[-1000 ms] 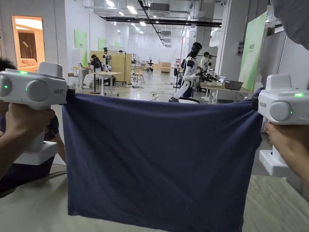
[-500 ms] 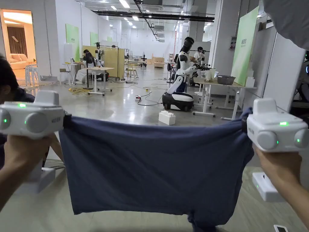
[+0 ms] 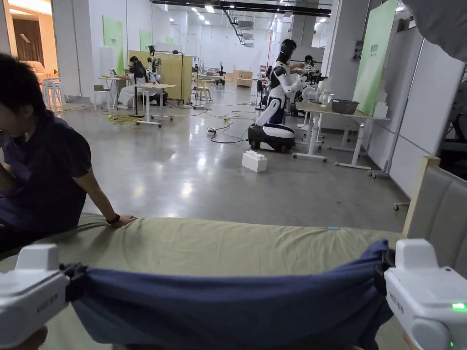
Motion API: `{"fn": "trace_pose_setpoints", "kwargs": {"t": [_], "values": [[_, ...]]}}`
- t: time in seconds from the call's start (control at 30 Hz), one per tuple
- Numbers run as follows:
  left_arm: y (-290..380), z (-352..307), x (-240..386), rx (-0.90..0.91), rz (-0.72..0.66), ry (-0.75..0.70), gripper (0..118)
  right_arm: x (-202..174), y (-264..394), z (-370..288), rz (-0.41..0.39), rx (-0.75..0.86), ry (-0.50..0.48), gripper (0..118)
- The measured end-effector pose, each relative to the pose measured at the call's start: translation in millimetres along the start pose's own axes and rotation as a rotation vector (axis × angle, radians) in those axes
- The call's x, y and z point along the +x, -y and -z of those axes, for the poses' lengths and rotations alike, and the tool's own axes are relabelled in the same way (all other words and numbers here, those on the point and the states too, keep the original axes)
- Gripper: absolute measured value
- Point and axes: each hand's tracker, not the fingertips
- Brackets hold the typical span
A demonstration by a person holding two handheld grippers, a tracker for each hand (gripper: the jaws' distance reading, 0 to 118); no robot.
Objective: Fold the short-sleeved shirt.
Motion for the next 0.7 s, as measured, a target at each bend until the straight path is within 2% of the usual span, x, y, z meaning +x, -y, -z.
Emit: {"fn": "trace_pose_setpoints", "kwargs": {"t": [0.4,0.6,0.7], "values": [[132.2,-81.4,-26.9,-0.195,0.005,0.017,6,-14.0,134.1,-110.7,-0.017,-0.269,-0.054,4],[186.4,-100.4,-28.3,-0.341,0.011,0.015,6,-18.3,185.3,-136.3,0.008,-0.423,-0.086,4],[206.8,-99.3,-29.1,-0.387,0.013,0.017,6,-21.4,203.5,-140.3,-0.015,-0.474,-0.064,4]]}}
